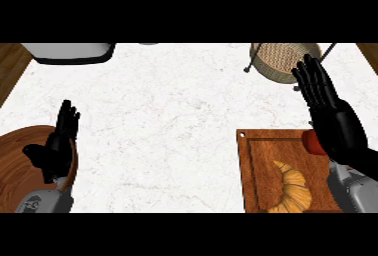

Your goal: Pick the bell pepper from the cutting board and place it in the tiered basket

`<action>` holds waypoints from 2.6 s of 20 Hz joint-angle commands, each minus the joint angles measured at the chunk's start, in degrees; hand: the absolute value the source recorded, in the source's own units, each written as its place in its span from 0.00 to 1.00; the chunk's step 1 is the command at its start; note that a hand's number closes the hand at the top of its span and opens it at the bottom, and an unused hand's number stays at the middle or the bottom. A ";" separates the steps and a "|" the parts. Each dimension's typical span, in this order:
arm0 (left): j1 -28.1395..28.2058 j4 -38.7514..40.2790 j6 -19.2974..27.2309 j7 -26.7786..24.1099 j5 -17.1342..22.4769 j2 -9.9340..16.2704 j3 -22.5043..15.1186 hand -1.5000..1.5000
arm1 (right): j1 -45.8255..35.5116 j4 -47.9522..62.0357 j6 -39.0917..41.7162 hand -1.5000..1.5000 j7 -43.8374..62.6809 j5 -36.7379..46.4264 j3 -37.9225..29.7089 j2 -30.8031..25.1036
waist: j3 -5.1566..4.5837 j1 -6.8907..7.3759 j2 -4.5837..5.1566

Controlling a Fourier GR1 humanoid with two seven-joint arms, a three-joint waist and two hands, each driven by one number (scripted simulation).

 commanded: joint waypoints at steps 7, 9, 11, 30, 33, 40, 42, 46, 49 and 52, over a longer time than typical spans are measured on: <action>7.95 -1.15 -1.99 4.05 -2.49 0.71 -2.20 0.50 | 10.27 11.89 -23.54 1.00 11.05 12.75 -23.17 -12.62 | -1.88 -9.13 2.37; 12.12 -2.37 -2.79 4.88 -2.97 0.48 -2.93 0.50 | 8.23 11.21 -34.45 0.00 12.59 7.36 -31.46 -4.93 | -1.09 -7.34 0.72; 13.20 -3.09 -2.88 5.53 -3.96 -1.28 -4.56 0.50 | 9.38 8.77 -40.38 0.00 11.62 7.62 -33.78 -1.60 | -1.22 -5.68 0.48; 12.56 -7.89 -5.98 10.07 -10.73 -4.31 -6.75 0.50 | 33.36 -9.48 -26.52 0.00 53.26 29.32 -12.75 -16.78 | -2.03 1.60 1.84; 12.86 -8.63 -6.50 10.47 -11.51 -5.06 -7.07 0.50 | 31.65 -11.87 -23.51 0.00 64.89 34.05 -12.59 -21.58 | -2.01 1.98 1.91; 10.94 -7.04 -6.44 11.36 -13.12 -6.73 -6.36 0.50 | 21.67 -17.92 -14.04 0.00 89.21 45.37 -6.03 -23.64 | -1.59 2.31 1.57; 9.51 -5.45 -8.51 11.60 -11.41 -5.15 -3.67 0.50 | 17.32 -17.50 -10.90 0.00 92.63 46.24 -4.85 -23.00 | -1.64 2.84 1.77; 9.89 -5.82 -8.57 12.22 -12.56 -6.06 -4.26 0.50 | 14.27 -15.06 -5.30 0.00 96.01 49.43 -0.53 -20.58 | -1.57 2.42 1.61; 11.98 -8.18 -7.65 12.03 -13.85 -7.23 -5.21 0.50 | 12.73 -9.48 -2.04 0.00 96.80 48.64 -0.32 -19.03 | -1.47 2.75 1.52; 13.43 -9.59 -8.04 12.15 -14.17 -7.77 -5.61 0.50 | 9.22 -5.75 0.12 0.00 97.37 49.00 0.76 -15.62 | -1.44 3.29 1.45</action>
